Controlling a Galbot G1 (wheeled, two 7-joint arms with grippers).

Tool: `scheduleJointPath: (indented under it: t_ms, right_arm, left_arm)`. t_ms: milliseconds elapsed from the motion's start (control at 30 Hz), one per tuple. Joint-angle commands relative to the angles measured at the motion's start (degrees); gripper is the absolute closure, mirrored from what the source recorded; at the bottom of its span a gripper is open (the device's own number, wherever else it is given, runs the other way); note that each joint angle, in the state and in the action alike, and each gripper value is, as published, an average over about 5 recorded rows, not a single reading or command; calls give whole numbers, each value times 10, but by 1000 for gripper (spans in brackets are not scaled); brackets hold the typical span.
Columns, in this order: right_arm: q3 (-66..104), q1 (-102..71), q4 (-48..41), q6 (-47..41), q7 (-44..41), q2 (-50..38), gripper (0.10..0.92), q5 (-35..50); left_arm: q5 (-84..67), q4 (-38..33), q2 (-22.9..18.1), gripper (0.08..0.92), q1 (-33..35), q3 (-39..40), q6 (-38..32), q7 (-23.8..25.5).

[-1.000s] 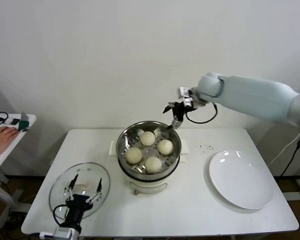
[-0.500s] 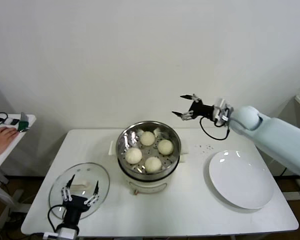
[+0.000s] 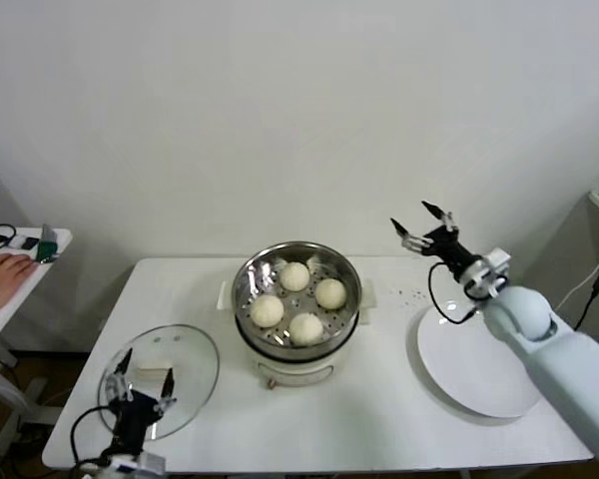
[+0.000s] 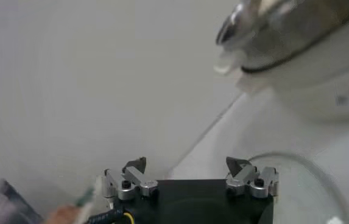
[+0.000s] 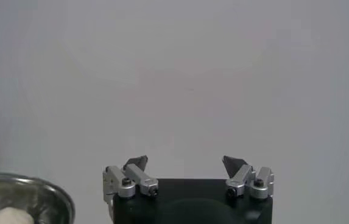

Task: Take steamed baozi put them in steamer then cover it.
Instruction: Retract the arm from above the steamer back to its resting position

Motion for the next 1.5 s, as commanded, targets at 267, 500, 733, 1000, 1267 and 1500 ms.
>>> scheduleJointPath:
  t_ms: [267,500,733,1000,1267,1500]
  right_arm:
    - [314,-354,45,5,1,120,203,-74]
    - [326,-377,43,7,-12,150,203,-92]
    - [336,-391,44,9,-17,166,203,-100]
    - [350,-394,43,9,-27,170,203,-104]
    - [354,-388,45,6,-31,170,203,-109]
    - [349,-386,43,6,-33,180,203,-122]
  left_arm:
    - [456,100,-3,177,-36,-20,-2,30]
    - [476,175,-2,177,-81,-12,-10,20]
    - [470,221,0,177,-126,-11,-17,7]
    - [453,252,7,177,-163,-9,-23,-3]
    - [433,286,12,177,-189,-7,-26,-10]
    - [412,285,16,177,-199,-4,-26,-16]
